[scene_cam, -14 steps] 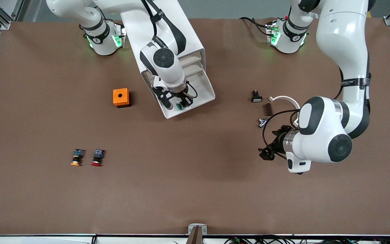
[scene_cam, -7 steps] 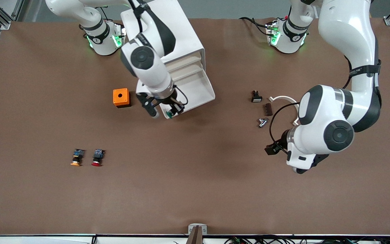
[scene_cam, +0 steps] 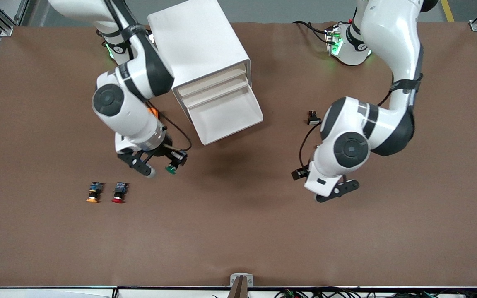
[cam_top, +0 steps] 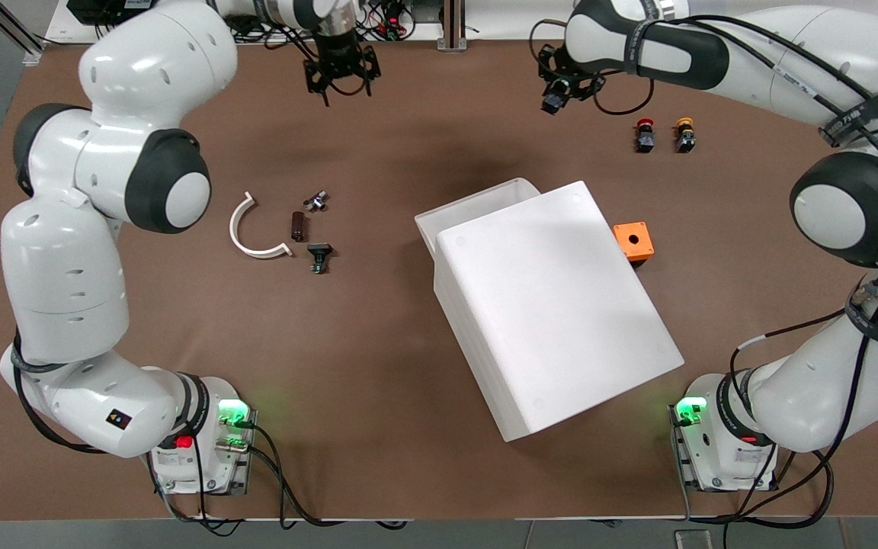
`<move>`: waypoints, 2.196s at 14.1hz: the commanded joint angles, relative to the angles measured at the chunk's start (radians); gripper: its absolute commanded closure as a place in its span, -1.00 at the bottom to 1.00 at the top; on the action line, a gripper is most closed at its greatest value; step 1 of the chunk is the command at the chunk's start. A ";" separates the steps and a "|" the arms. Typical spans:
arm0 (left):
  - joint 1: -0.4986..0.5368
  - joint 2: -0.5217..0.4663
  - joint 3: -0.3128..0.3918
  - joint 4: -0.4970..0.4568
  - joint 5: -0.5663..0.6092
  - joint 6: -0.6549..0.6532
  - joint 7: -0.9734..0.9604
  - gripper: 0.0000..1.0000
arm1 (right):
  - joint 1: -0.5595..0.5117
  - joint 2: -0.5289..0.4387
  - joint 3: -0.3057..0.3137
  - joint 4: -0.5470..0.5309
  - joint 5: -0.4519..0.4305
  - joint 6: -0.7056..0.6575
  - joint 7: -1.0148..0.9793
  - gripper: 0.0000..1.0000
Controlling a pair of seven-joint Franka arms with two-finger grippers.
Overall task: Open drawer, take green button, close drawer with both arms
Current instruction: 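Lift the green button out and carry it toward the red button, then set the green button down while the left gripper pushes the drawer shut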
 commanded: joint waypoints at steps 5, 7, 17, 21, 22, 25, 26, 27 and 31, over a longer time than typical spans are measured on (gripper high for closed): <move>-0.186 0.063 -0.023 -0.057 -0.023 0.089 -0.183 -0.99 | -0.185 0.211 0.018 0.111 -0.115 0.000 -0.339 0.87; -0.231 0.096 -0.023 -0.057 -0.025 0.170 -0.209 -0.99 | -0.219 0.266 0.018 0.117 -0.132 0.034 -0.410 0.87; -0.275 0.138 -0.144 -0.101 -0.201 0.221 -0.273 -0.99 | -0.244 0.363 0.024 0.117 -0.088 0.140 -0.496 0.84; -0.277 0.141 -0.227 -0.119 -0.201 0.221 -0.367 -0.99 | -0.229 0.377 0.024 0.117 -0.057 0.144 -0.496 0.69; -0.277 0.141 -0.244 -0.121 -0.201 0.221 -0.385 -0.99 | -0.229 0.379 0.024 0.117 -0.057 0.147 -0.496 0.60; -0.277 0.138 -0.278 -0.136 -0.201 0.221 -0.425 -0.99 | -0.232 0.376 0.024 0.120 -0.057 0.144 -0.496 0.07; -0.277 0.138 -0.287 -0.138 -0.201 0.221 -0.433 -0.99 | -0.242 0.374 0.024 0.132 -0.057 0.143 -0.499 -0.31; -0.277 0.136 -0.290 -0.138 -0.200 0.221 -0.445 -0.99 | -0.243 0.371 0.024 0.140 -0.057 0.141 -0.501 -0.61; -0.304 0.139 -0.293 -0.138 -0.198 0.221 -0.435 -0.99 | -0.249 0.356 0.024 0.169 -0.061 0.127 -0.518 -1.00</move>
